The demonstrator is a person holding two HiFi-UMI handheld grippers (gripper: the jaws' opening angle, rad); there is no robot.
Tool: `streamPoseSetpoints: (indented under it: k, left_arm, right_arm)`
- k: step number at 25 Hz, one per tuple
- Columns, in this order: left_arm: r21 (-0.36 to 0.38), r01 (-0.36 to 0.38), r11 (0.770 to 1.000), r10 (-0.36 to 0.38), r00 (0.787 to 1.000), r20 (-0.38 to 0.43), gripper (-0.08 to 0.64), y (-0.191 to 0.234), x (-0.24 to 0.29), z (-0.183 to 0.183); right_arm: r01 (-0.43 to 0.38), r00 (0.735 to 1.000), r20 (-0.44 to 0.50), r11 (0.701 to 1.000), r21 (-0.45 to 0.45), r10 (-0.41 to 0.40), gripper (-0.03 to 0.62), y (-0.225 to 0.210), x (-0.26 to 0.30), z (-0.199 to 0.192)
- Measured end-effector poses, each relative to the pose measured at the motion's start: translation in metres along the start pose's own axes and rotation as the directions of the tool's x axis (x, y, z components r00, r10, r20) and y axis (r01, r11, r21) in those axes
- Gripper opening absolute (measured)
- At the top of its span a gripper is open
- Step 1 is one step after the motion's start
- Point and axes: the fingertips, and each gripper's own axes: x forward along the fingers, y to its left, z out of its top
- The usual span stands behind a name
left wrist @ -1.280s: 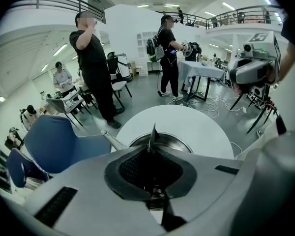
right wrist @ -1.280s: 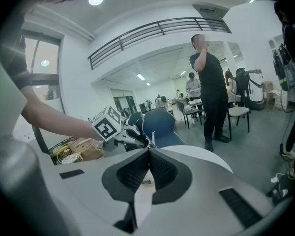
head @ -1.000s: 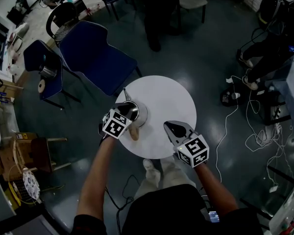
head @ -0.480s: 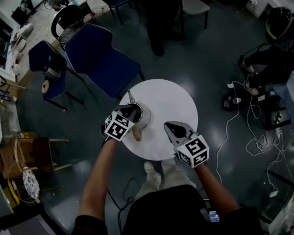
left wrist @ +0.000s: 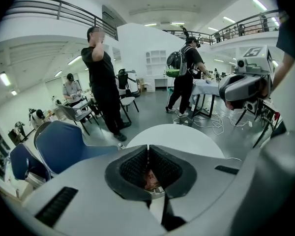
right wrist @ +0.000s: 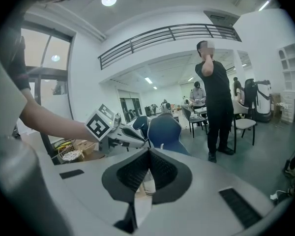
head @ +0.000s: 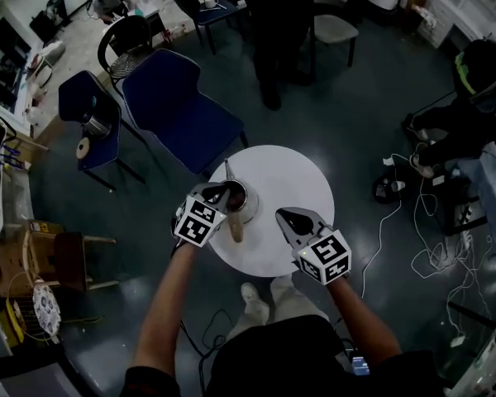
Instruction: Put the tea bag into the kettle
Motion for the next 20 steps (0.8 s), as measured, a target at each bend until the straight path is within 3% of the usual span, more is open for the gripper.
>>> streamPoseSetpoints:
  k: [12, 20]
  left_arm:
    - [-0.121, -0.022, 0.992, 0.04, 0.988, 0.148, 0.018, -0.002, -0.079, 0.014]
    - [-0.203, -0.037, 0.979, 0.099, 0.947, 0.305, 0.015, -0.004, -0.148, 0.025]
  right_arm:
    - [-0.01, 0.998, 0.063, 0.996, -0.091, 0.016, 0.017, 0.042, 0.01, 0.053]
    - [0.003, 0.992, 0.122, 0.989, -0.15, 0.015, 0.017, 0.077, 0.007, 0.095]
